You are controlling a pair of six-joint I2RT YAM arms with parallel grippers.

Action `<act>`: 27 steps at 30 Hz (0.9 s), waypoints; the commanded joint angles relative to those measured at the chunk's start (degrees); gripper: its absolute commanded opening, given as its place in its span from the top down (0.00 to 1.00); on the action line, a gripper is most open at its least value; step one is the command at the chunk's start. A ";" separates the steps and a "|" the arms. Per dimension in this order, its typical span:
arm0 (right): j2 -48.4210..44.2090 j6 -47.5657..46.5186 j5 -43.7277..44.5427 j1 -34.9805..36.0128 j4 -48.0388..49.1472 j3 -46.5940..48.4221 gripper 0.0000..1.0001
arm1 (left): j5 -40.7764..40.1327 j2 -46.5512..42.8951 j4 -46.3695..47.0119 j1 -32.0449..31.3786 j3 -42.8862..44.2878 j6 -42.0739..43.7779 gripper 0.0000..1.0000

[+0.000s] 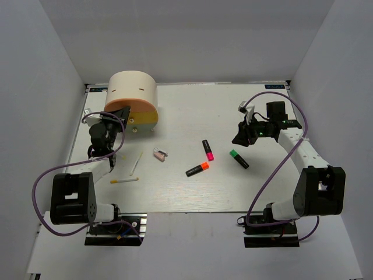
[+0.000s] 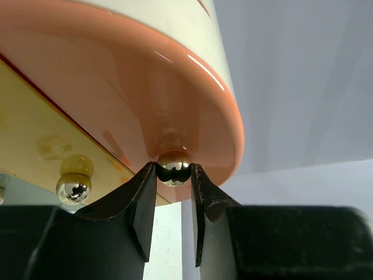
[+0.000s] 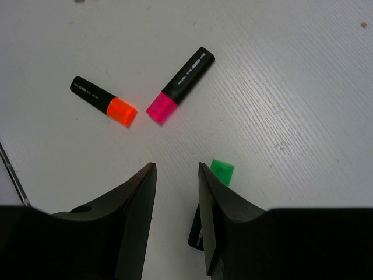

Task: Sort the stationery into containers
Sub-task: Open the drawer in the storage box.

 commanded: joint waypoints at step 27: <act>0.92 -2.07 -1.43 -0.18 -0.61 0.10 0.45 | 3.68 -17.58 -10.43 0.35 -9.82 2.12 0.19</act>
